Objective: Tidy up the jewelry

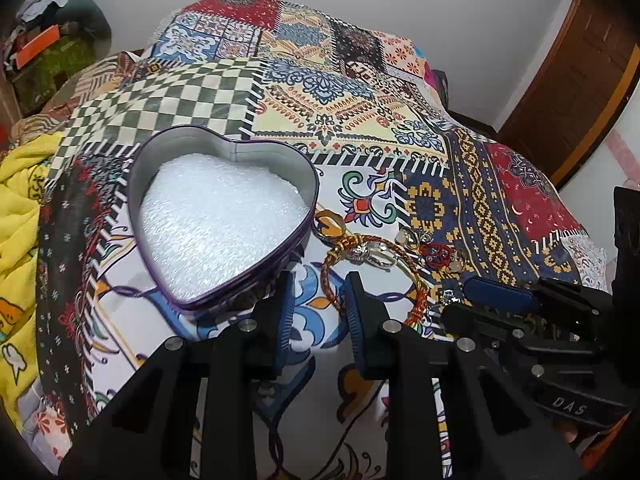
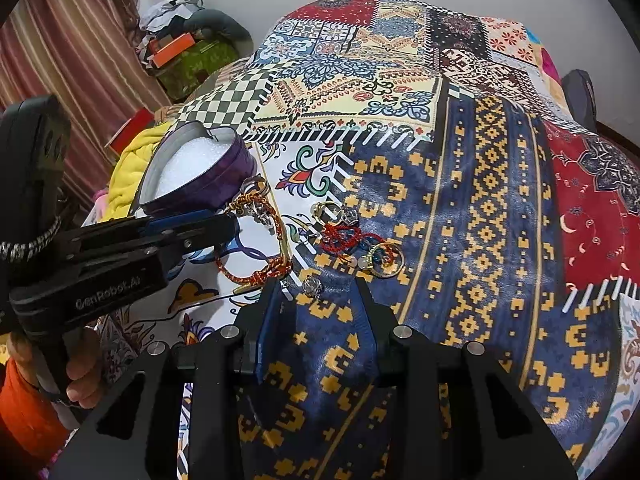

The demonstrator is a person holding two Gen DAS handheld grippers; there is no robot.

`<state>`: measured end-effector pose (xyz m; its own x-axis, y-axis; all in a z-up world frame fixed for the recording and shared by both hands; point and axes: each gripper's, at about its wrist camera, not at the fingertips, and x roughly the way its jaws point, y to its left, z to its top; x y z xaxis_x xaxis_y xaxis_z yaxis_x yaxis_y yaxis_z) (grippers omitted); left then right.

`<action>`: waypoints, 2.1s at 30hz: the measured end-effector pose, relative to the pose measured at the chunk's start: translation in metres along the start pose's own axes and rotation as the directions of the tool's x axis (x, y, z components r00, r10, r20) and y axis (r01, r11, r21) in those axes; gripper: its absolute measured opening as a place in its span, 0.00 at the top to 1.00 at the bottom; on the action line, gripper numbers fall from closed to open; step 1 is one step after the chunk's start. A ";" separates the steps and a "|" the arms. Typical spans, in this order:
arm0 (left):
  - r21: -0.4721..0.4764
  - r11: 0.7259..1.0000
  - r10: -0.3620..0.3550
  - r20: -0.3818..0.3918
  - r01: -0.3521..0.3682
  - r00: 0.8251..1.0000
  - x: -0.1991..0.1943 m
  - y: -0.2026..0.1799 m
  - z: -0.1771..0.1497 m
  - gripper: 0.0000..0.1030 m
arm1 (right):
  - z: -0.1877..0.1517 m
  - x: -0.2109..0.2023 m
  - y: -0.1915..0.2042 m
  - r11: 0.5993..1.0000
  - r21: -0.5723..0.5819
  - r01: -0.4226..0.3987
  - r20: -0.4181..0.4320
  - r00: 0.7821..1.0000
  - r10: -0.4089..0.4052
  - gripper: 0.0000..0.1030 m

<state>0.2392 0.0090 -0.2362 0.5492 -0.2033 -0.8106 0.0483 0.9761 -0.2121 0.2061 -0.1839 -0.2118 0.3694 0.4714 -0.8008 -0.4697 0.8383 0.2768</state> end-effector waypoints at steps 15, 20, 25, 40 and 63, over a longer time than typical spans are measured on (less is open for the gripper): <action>0.025 0.999 0.046 -0.008 -0.046 0.999 0.012 -0.007 0.005 0.98 | 0.000 0.004 0.002 0.999 -0.004 0.038 0.029 0.999 -0.037 0.91; 0.038 0.998 0.041 0.004 -0.041 0.999 0.004 -0.015 0.000 0.98 | 0.000 -0.005 -0.001 0.999 0.023 0.037 0.037 0.999 -0.037 0.91; 0.013 1.000 0.028 0.033 -0.028 0.999 -0.019 -0.013 -0.006 0.98 | 0.000 -0.022 0.000 0.998 0.029 0.052 0.064 0.996 -0.054 0.91; 0.031 0.998 0.039 0.173 -0.045 0.984 -0.088 -0.013 0.000 0.98 | 0.029 -0.078 0.015 0.994 0.007 0.105 0.208 0.973 -0.104 0.91; -0.015 0.988 0.152 0.200 -0.153 0.968 -0.072 0.050 0.032 0.98 | 0.082 -0.027 0.066 0.996 -0.064 -0.056 0.233 0.970 0.070 0.91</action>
<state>0.2286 0.0744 -0.1715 0.7058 -0.0325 -0.7077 -0.0483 0.9944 -0.0939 0.2313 -0.1189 -0.1285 0.5125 0.5794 -0.6337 -0.5403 0.7912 0.2864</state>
